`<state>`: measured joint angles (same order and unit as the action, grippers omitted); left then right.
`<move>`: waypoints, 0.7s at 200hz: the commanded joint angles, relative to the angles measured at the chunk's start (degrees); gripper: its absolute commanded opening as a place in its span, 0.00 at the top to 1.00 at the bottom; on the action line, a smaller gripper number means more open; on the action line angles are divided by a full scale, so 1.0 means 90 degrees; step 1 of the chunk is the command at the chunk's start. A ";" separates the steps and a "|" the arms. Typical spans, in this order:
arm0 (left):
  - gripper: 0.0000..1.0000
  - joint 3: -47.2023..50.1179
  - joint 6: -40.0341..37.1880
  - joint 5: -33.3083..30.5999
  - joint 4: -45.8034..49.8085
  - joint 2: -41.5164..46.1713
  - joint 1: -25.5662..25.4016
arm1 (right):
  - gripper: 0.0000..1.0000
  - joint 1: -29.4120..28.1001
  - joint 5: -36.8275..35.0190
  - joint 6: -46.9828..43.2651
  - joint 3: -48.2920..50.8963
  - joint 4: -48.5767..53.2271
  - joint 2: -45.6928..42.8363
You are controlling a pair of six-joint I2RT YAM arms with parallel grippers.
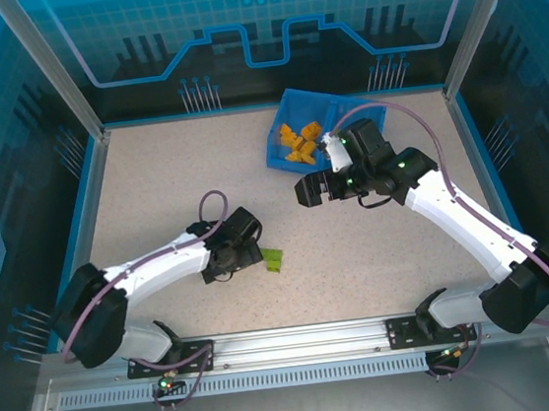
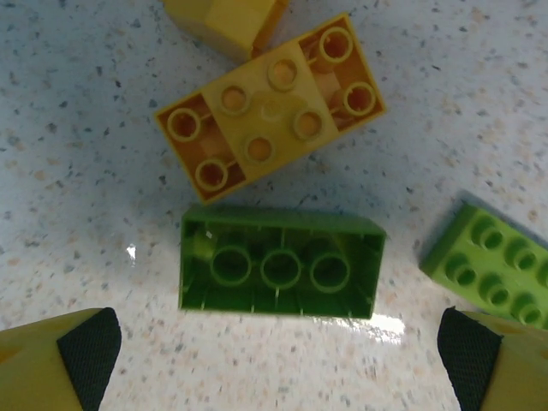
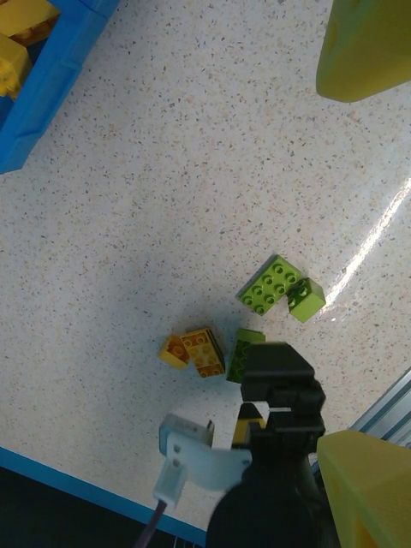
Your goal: Sort the legos into containers by color
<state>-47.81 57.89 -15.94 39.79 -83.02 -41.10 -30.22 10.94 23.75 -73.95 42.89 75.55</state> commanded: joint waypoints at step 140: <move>0.51 -0.0619 -0.0695 0.0300 -0.0798 -0.0369 -0.0426 | 0.01 -0.0021 0.0499 -0.0135 0.0068 -0.0135 -0.0340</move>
<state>-49.10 55.96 -14.79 33.93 -90.67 -42.00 -30.28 11.11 23.70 -73.91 43.83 74.48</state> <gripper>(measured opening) 0.631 0.992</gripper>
